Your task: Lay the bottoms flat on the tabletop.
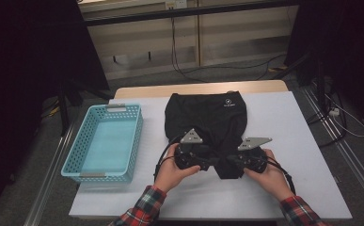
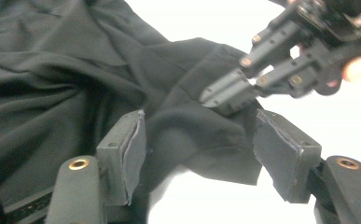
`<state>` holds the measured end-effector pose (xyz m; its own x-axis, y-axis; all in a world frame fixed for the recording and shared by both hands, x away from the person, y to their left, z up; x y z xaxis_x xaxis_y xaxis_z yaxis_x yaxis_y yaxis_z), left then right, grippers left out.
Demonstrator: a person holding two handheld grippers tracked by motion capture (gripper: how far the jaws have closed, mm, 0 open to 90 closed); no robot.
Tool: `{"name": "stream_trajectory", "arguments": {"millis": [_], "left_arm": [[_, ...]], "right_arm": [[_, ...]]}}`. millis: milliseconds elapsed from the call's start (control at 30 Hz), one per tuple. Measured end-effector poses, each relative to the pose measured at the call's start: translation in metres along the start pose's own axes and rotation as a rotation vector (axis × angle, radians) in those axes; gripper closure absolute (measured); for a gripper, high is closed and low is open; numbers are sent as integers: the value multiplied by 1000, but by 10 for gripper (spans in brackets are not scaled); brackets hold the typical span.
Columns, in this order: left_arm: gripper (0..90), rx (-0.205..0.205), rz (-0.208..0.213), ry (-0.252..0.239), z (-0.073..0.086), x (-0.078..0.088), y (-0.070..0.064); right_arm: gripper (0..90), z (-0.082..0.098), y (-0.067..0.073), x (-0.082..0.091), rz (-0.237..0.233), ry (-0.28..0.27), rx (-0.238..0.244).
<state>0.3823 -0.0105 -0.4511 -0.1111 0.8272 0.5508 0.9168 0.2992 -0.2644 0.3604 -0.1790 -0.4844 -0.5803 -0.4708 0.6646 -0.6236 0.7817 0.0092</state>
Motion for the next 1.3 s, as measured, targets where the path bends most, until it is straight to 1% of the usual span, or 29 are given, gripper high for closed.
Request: {"name": "stream_trajectory", "arguments": {"millis": [67, 100, 133, 167, 233, 267, 333, 400, 433, 500, 533, 600, 667, 733, 767, 800, 867, 933, 967, 1000, 1033, 1067, 1100, 1133, 1167, 1200, 1267, 1300], "left_arm": [[393, -3, 28, 13, 3, -4, -5], [401, -11, 33, 26, 4, -7, -8], [416, -20, 34, 40, 6, -10, -10], [421, -23, 39, 44, 7, -13, -11], [427, -21, 41, 61, 11, -18, -13], [428, -23, 38, 76, 12, -21, -13], [429, -23, 40, 77, 14, -25, -13], [429, -21, 35, 83, 16, -27, -13], [427, -22, 31, 83, 16, -29, -13], [426, -26, 33, 84, 16, -31, -13], [426, -29, 37, 82, 16, -32, -14], [428, -32, 47, 89, 16, -34, -18], [441, -39, 48, 99, 17, -38, -19], [475, -41, 47, 113, 18, -42, -20], [485, -47, 37, 128, 19, -44, -19], [520, -51, 33, 126, 20, -45, -18], [600, -44, 27, 121, 20, -45, -16], [727, -46, 14, 129, 19, -44, -14], [782, -31, 13, 133, 19, -43, -13], [834, -9, 19, 125, 19, -42, -12], [863, 4, 26, 120, 19, -40, -12], [888, 11, 21, 111, 18, -37, -10], [900, 20, 11, 107, 16, -34, -9], [900, 27, 10, 100, 15, -32, -8], [900, 44, 16, 95, 14, -28, -7], [900, 53, 18, 85, 13, -27, -7], [900, 67, 28, 83, 13, -23, -6], [900, 72, 42, 77, 14, -22, -7]], "right_arm": [[889, 0, 0, 0, 1, 0, -3], [871, 0, -1, 0, 2, 2, -5], [837, 1, -1, 0, 4, 4, -10], [784, 1, -2, 1, 11, 2, -13], [754, -1, -4, 4, 26, -13, -16], [714, -2, -5, 7, 35, -28, -24], [617, -4, -8, 14, 71, -51, -45], [565, -3, -13, 21, 109, -62, -63], [547, -2, -15, 24, 121, -69, -72], [526, 1, -19, 30, 134, -73, -72], [504, 2, -20, 33, 143, -73, -73], [491, 5, -23, 37, 149, -72, -76], [458, 7, -25, 40, 159, -75, -88], [427, 7, -27, 43, 167, -83, -102], [422, 7, -28, 45, 168, -86, -104], [416, 8, -28, 46, 167, -87, -108], [408, 9, -29, 48, 171, -87, -112], [400, 11, -29, 51, 170, -85, -113], [400, 14, -28, 52, 167, -80, -111], [405, 16, -27, 54, 160, -75, -111], [432, 18, -26, 56, 152, -69, -107], [462, 20, -23, 57, 141, -67, -94], [466, 22, -20, 58, 132, -64, -78], [470, 24, -16, 58, 120, -53, -71], [495, 25, -13, 57, 109, -49, -67], [524, 25, -7, 55, 86, -43, -54], [524, 25, 1, 51, 54, -35, -36], [529, 25, 4, 49, 45, -31, -30]]}}
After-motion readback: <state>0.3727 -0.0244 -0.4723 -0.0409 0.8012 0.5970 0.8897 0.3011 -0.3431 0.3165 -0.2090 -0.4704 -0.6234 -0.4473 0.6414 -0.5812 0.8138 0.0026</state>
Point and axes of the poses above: each handheld gripper's, and its own axes: x roughly backward along the jaws, z roughly out of its underside, y roughly to its left, the point moved 5 cm from there along -x, roughly forward along the jaws, and after that the axes turned 6 degrees about z, right-handed, at the moved point
